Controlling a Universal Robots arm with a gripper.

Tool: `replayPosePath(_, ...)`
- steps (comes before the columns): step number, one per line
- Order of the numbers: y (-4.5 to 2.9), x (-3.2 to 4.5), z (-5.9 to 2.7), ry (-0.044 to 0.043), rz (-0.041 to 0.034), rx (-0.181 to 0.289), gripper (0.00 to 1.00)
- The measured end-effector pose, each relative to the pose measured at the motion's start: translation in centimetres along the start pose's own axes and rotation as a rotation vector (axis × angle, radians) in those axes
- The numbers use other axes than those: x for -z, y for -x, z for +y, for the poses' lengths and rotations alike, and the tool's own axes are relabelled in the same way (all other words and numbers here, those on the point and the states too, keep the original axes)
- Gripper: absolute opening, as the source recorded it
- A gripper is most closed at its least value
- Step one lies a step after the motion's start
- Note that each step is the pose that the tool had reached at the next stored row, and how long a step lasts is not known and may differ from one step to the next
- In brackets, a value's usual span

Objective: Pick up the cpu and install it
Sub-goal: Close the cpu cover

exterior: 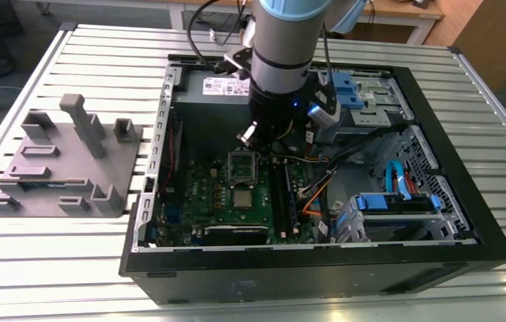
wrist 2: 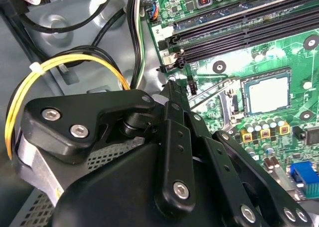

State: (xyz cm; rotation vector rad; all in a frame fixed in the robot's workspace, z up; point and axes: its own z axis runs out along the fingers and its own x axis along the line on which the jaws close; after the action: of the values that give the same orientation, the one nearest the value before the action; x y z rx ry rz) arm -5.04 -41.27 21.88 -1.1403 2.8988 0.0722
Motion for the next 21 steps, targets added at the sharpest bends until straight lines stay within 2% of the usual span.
replayPosePath(5,-0.05,0.33,-0.06,0.0011,0.0006,0.024,0.11)
replayPosePath(14,-0.14,0.41,-0.15,0.0015,0.0014,0.037,0.11)
replayPosePath(21,-0.32,1.0,-0.32,0.0022,0.002,0.055,0.11)
